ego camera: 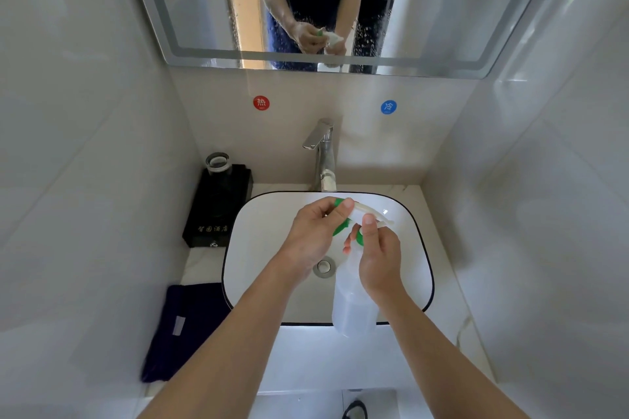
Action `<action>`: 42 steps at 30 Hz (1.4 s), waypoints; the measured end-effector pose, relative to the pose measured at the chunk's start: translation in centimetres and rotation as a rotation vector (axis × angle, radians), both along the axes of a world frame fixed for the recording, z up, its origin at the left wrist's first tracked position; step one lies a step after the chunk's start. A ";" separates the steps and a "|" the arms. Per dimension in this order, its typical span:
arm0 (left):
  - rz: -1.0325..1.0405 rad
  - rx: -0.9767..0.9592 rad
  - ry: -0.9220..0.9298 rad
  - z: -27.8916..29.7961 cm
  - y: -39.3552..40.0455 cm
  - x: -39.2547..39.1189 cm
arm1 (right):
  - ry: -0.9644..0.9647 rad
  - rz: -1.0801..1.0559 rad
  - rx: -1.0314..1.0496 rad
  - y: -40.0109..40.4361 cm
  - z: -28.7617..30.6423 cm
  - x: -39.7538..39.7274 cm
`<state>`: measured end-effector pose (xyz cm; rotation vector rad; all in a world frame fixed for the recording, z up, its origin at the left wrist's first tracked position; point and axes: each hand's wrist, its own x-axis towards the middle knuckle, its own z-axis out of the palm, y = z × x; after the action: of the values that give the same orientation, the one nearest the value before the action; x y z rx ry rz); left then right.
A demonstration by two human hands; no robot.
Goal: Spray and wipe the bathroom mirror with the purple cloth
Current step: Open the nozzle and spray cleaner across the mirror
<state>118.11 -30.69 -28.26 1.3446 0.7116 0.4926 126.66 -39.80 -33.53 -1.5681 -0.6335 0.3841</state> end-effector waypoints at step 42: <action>-0.215 0.214 0.552 -7.9 -7.2 1.2 | 0.057 0.323 -0.186 -0.3 2.9 5.0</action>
<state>119.35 -37.92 -36.20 1.7628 0.9657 0.0155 131.67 -40.09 -30.64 -1.6257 -0.8282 0.7452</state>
